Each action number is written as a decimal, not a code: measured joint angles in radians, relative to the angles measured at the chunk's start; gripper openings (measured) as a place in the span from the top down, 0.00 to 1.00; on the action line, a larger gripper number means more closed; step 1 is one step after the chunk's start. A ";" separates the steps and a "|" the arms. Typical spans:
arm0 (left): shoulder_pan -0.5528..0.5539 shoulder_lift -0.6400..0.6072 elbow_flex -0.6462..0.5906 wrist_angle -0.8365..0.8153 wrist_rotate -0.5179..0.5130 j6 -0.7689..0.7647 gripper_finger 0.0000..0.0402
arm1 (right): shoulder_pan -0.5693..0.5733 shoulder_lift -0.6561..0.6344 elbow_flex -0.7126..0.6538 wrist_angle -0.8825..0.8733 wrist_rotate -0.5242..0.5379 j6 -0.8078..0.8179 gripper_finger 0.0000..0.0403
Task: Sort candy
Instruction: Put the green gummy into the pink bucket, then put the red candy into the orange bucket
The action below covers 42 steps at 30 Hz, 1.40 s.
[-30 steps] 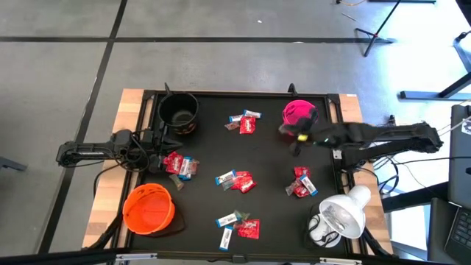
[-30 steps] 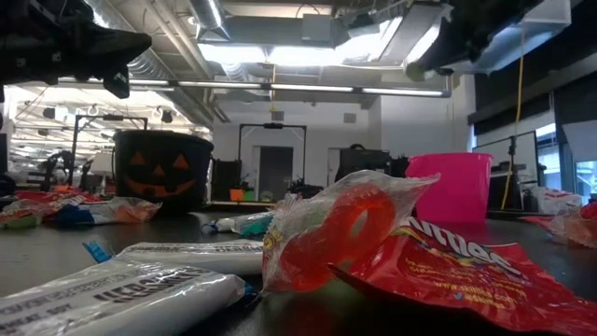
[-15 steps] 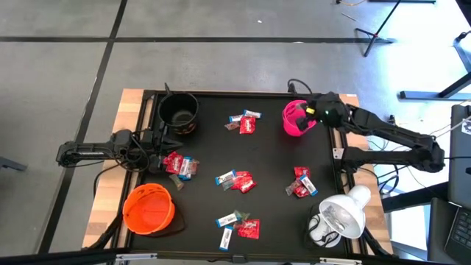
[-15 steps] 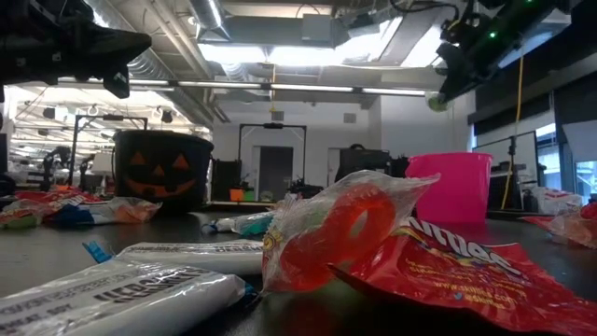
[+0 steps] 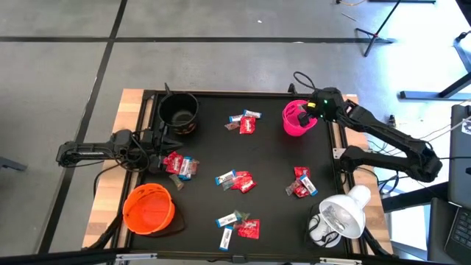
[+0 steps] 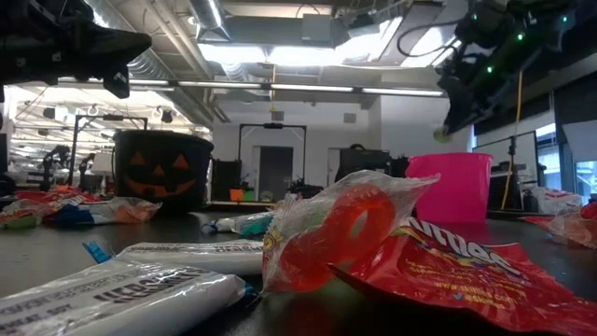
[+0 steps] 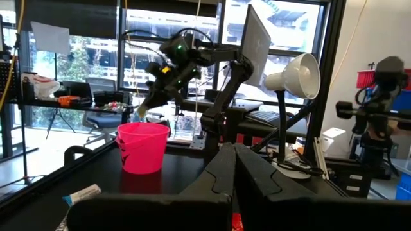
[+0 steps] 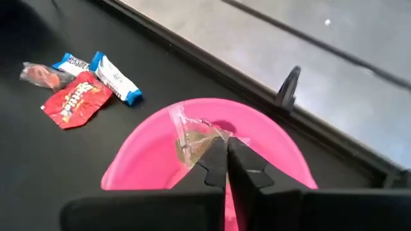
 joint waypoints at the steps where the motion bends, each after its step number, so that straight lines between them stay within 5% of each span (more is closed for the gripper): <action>1: 0.000 0.000 0.000 0.000 0.000 0.000 1.00 | -0.015 0.000 -0.009 0.011 -0.023 0.000 0.96; 12: 0.000 0.000 0.000 0.000 0.001 0.000 1.00 | -0.055 -0.022 -0.019 0.020 -0.109 -0.053 0.60; 18: 0.000 0.000 0.000 0.000 0.000 0.000 1.00 | -0.030 -0.075 -0.019 -0.004 -0.349 -0.073 0.56; 33: 0.000 0.000 0.000 0.000 0.000 0.000 1.00 | 0.562 -0.067 -0.018 -0.263 -0.223 0.164 0.62; 42: 0.000 0.000 0.000 0.000 0.000 0.000 1.00 | 0.766 -0.040 -0.018 -0.396 -0.135 0.453 0.62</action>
